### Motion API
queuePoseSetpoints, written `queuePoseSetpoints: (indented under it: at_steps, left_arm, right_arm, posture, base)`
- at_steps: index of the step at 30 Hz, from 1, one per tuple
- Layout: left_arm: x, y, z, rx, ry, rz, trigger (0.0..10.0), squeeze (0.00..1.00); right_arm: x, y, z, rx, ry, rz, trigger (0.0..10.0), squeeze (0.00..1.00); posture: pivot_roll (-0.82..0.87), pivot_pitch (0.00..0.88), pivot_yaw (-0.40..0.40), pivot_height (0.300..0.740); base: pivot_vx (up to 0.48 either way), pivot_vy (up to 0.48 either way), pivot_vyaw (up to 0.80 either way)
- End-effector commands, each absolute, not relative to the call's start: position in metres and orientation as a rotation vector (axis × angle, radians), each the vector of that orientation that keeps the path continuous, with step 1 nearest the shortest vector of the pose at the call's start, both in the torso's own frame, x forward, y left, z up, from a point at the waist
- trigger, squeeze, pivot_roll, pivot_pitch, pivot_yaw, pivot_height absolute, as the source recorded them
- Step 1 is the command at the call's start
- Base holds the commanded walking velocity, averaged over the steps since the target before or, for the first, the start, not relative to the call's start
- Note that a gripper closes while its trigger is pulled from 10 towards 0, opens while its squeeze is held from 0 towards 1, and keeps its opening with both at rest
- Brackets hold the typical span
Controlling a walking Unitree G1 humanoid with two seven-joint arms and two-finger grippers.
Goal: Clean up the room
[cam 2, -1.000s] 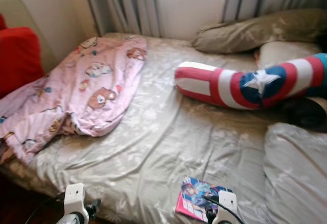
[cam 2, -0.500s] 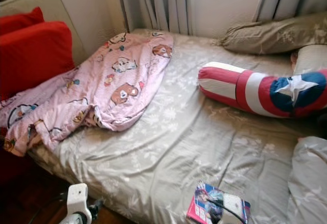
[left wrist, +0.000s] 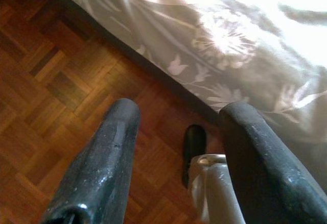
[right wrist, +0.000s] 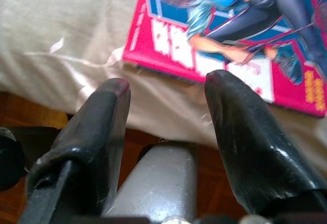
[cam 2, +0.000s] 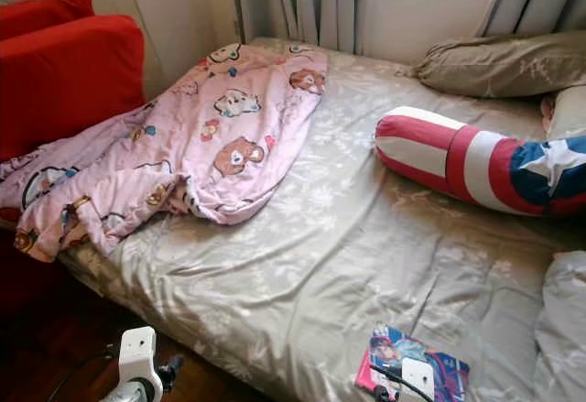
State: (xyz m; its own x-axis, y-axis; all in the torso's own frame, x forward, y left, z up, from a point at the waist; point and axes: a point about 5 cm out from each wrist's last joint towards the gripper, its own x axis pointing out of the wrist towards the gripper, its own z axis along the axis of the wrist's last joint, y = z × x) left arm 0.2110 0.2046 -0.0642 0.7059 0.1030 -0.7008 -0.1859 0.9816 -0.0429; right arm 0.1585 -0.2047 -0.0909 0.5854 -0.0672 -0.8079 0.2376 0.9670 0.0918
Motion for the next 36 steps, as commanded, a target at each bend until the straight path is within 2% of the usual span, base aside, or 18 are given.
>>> queuePoseSetpoints:
  at_steps: [1, 36]
  left_arm:
    - [0.2020, 0.2058, -0.0697, -0.102, 0.813, 0.160, 10.0, 0.00]
    - [0.1958, 0.2114, -0.0725, -0.094, 0.844, 0.160, 10.0, 0.00]
  right_arm:
    - [0.1521, -0.2041, -0.0939, 0.204, 0.960, -0.181, 10.0, 0.00]
    - [0.1530, -0.2076, -0.0932, 0.270, 0.943, -0.257, 10.0, 0.00]
  posture:
    - [0.02, 0.128, 0.039, 0.740]
    - [0.01, 0.129, 0.057, 0.740]
  base:
    - [0.000, 0.356, 0.00]
    - [0.000, 0.473, 0.00]
